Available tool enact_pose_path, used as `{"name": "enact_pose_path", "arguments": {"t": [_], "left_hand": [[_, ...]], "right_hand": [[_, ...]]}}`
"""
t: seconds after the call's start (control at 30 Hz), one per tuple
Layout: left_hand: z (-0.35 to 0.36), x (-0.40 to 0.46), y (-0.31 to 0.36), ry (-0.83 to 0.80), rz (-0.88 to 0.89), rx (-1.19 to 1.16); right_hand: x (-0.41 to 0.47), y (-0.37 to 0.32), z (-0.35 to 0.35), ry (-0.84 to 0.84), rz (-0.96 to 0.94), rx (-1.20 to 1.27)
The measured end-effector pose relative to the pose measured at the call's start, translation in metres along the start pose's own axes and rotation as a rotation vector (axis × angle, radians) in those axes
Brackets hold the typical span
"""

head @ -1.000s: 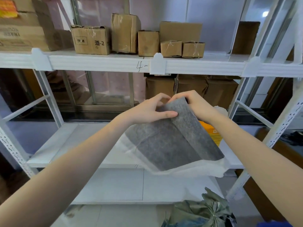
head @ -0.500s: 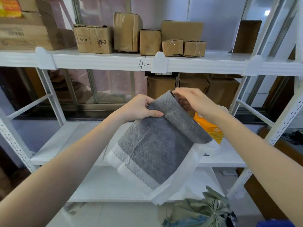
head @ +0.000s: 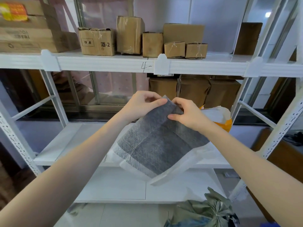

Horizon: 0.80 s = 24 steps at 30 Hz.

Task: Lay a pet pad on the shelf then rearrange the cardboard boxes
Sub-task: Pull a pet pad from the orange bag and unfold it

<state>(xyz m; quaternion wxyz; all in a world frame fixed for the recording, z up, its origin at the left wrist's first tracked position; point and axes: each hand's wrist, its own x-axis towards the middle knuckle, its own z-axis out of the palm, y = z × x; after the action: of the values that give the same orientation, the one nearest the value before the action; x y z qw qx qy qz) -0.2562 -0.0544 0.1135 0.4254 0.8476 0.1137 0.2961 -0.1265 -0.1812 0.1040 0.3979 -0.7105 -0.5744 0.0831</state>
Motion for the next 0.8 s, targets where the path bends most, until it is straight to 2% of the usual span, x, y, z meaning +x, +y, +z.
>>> {"name": "enact_pose_path", "arguments": {"t": [0.2, 0.33, 0.4, 0.53, 0.7, 0.8], "left_hand": [[-0.001, 0.003, -0.003, 0.080, 0.010, 0.064], [0.002, -0.008, -0.015, -0.053, -0.019, -0.004], [0.004, -0.014, -0.029, -0.099, -0.061, 0.054], [0.009, -0.027, -0.066, -0.135, -0.227, 0.196], [0.012, -0.037, -0.114, -0.257, -0.488, 0.331], [0.014, -0.033, -0.145, -0.295, -0.569, 0.367]], "right_hand": [[-0.006, 0.006, 0.017, -0.008, 0.086, 0.126], [-0.011, 0.008, 0.027, 0.073, 0.052, 0.091], [-0.011, 0.011, 0.030, 0.112, 0.051, 0.078], [-0.009, 0.026, 0.034, 0.176, 0.097, 0.099], [-0.005, 0.066, 0.031, 0.222, 0.208, 0.100], [0.002, 0.099, 0.031, 0.241, 0.302, 0.079]]}}
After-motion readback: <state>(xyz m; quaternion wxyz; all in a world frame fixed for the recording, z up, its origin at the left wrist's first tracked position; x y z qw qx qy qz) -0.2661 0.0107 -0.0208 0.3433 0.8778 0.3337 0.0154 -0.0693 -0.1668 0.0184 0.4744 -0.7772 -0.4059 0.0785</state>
